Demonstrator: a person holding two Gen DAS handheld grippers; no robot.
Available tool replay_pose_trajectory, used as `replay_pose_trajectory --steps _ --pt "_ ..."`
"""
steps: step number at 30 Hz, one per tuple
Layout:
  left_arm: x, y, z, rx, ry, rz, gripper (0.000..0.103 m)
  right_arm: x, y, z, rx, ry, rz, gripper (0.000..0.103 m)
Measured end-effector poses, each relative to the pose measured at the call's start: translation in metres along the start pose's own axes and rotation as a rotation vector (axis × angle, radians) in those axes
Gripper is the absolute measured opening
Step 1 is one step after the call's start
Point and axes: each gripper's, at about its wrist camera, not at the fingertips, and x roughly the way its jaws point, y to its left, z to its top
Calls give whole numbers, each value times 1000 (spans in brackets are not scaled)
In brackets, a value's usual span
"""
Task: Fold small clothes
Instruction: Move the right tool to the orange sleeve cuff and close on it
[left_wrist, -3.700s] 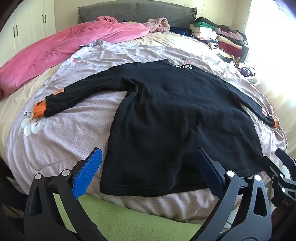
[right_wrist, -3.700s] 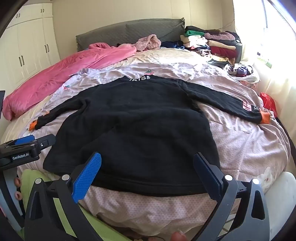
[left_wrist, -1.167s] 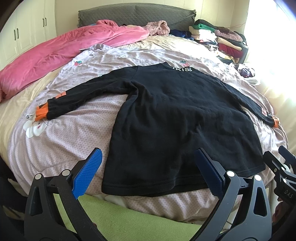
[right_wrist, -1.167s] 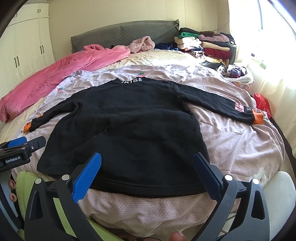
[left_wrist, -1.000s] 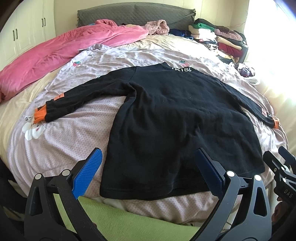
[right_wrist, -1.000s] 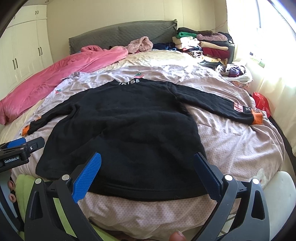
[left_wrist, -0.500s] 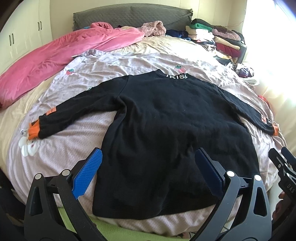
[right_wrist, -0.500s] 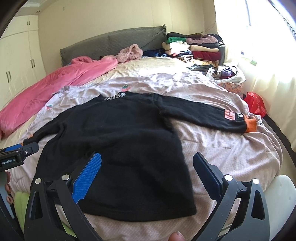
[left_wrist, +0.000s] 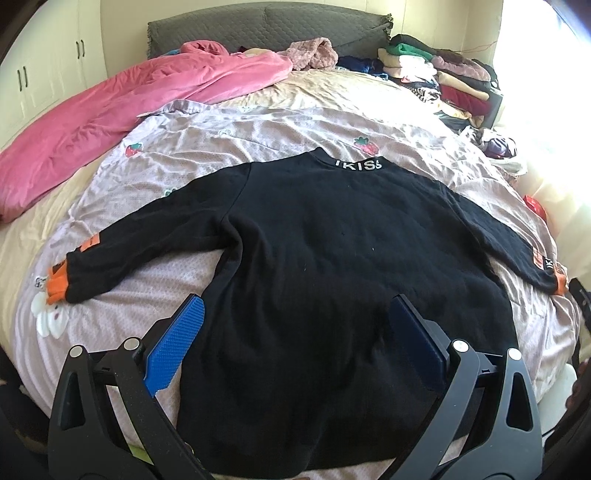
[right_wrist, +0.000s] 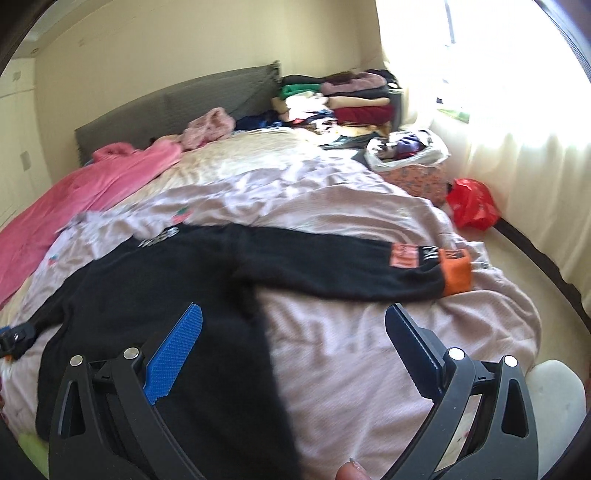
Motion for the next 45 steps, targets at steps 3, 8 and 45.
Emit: replay_pose_trajectory --steps 3,8,45 --pt "7 -4 6 2 3 -4 94 7 -16 9 15 -7 -43 99" --pt "16 -10 15 11 10 -18 94 22 -45 23 67 9 -84 99" --pt "152 -112 38 203 134 -135 94 114 -205 34 234 204 -233 83"
